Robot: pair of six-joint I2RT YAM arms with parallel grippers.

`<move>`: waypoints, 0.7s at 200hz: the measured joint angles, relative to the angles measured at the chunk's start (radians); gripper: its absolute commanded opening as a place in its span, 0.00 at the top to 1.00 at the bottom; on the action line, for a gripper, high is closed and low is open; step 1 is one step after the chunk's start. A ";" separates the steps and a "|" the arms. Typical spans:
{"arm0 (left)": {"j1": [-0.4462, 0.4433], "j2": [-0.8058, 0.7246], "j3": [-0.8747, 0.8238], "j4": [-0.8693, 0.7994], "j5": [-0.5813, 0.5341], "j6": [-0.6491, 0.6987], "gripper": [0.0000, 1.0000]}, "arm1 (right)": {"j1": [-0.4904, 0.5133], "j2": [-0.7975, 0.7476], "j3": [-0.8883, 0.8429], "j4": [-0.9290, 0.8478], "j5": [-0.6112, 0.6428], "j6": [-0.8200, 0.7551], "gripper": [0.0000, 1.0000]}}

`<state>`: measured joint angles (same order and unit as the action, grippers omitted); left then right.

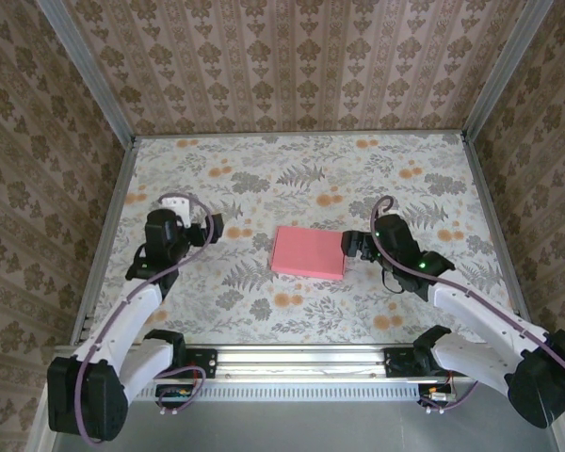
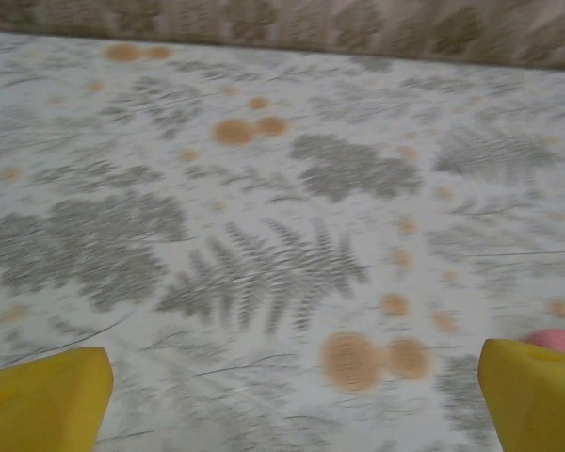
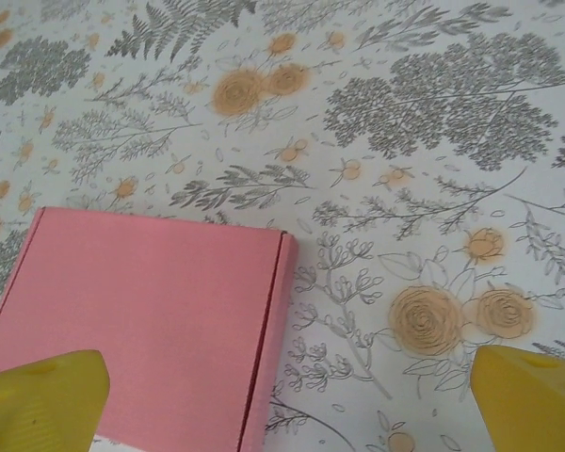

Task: Fold the paper box

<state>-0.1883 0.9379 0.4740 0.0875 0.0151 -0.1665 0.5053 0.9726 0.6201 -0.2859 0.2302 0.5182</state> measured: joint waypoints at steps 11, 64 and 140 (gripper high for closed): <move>0.032 0.026 -0.036 0.040 -0.024 0.026 0.00 | 0.000 -0.021 -0.024 0.008 0.012 0.000 0.00; 0.121 0.221 -0.075 0.288 -0.108 0.121 0.01 | -0.002 -0.172 -0.166 0.068 0.049 -0.049 0.00; 0.159 0.525 -0.074 0.621 -0.091 0.190 0.01 | -0.065 -0.195 -0.191 0.101 0.156 -0.093 0.00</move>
<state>-0.0296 1.4631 0.4004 0.7082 -0.0761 0.0235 0.4404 0.7780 0.4294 -0.1852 0.3862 0.4252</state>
